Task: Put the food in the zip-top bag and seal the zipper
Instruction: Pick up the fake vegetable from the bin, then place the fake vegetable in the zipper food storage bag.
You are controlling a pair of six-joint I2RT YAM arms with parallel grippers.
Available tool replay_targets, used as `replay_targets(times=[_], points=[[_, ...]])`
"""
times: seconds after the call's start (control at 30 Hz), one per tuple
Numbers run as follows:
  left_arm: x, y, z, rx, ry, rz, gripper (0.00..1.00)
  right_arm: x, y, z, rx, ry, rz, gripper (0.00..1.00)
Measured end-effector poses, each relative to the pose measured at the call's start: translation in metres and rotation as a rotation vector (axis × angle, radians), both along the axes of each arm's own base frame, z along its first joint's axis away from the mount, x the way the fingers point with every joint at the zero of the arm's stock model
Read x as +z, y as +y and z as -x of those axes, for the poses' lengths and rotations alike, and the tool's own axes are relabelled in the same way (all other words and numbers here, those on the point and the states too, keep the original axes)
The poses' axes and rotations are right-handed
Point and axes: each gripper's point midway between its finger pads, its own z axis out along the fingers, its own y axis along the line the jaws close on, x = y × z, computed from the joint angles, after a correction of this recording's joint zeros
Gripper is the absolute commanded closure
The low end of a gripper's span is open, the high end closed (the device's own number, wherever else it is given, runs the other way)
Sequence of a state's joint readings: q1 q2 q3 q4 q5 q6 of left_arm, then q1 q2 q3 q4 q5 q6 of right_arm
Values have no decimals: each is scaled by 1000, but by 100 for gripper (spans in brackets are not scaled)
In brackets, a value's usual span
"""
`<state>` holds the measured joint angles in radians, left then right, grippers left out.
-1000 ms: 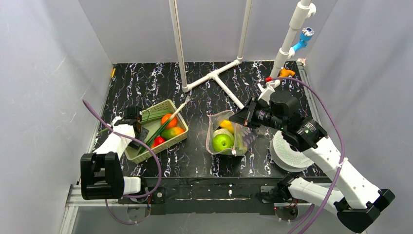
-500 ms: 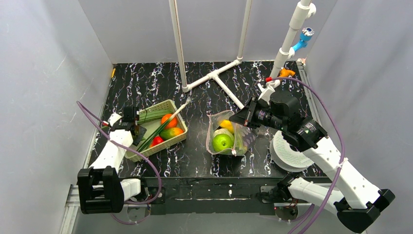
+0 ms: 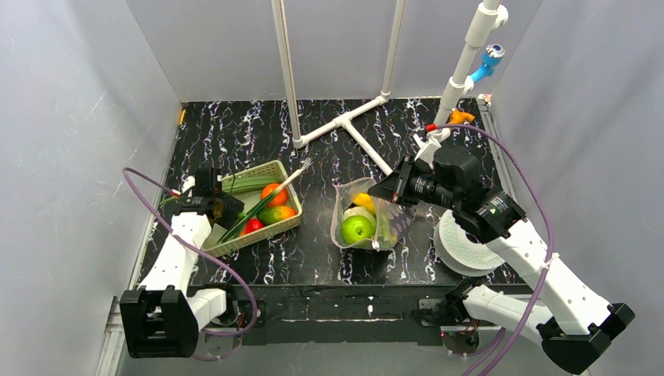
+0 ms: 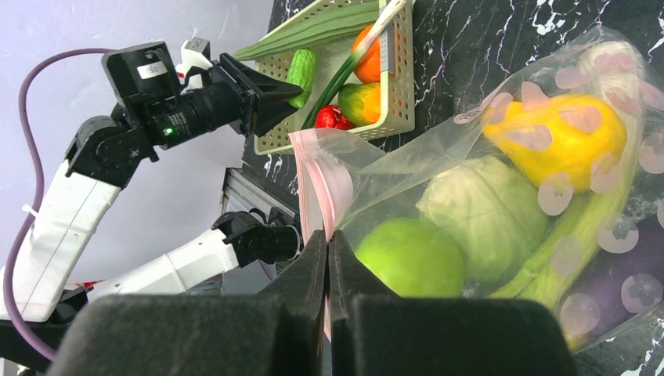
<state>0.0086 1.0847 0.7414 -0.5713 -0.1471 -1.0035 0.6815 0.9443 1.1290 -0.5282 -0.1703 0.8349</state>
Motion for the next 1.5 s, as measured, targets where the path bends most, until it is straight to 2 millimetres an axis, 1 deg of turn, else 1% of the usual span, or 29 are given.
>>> replay_targets(times=[0.13,0.23,0.37,0.53,0.7,0.77,0.83,0.9,0.97,1.03,1.1,1.17,1.23,1.3,1.33,1.43,1.5], points=[[20,-22,-1,-42,-26,84,100,0,0,0,2,1,-1,99],[35,-37,0,-64,-38,156,100,0,0,1,4,2,-1,99],[52,-51,3,-67,-32,239,100,-1,0,1,5,3,-1,99],[74,-63,5,-60,-36,314,100,-1,0,2,5,2,-5,99],[99,-80,5,-110,-69,396,100,-3,-2,5,6,4,-7,99],[110,-91,2,-174,-101,433,100,-3,-2,5,6,5,-8,99],[126,-109,-3,-283,-168,471,100,-3,-2,6,5,5,-9,99],[146,-131,-7,-421,-254,509,100,-3,-2,6,5,5,-10,99],[171,-158,-7,-590,-364,551,100,-3,-2,6,5,5,-10,99],[199,-186,0,-764,-487,590,100,-3,-2,5,5,5,-10,99],[225,-209,13,-923,-611,616,100,-3,-2,6,4,6,-12,99],[248,-230,36,-1084,-739,633,100,-3,-2,6,4,8,-13,99],[265,-243,57,-1208,-829,640,100,-3,-2,6,3,8,-13,99],[273,-250,71,-1290,-882,637,100,-3,-2,5,2,9,-14,99],[274,-252,76,-1319,-892,636,100,-3,-2,5,1,9,-14,99],[268,-260,86,-1376,-870,646,100,-3,-3,4,-8,8,-13,99],[256,-265,94,-1408,-830,658,100,-2,-4,3,-18,4,-14,99]])
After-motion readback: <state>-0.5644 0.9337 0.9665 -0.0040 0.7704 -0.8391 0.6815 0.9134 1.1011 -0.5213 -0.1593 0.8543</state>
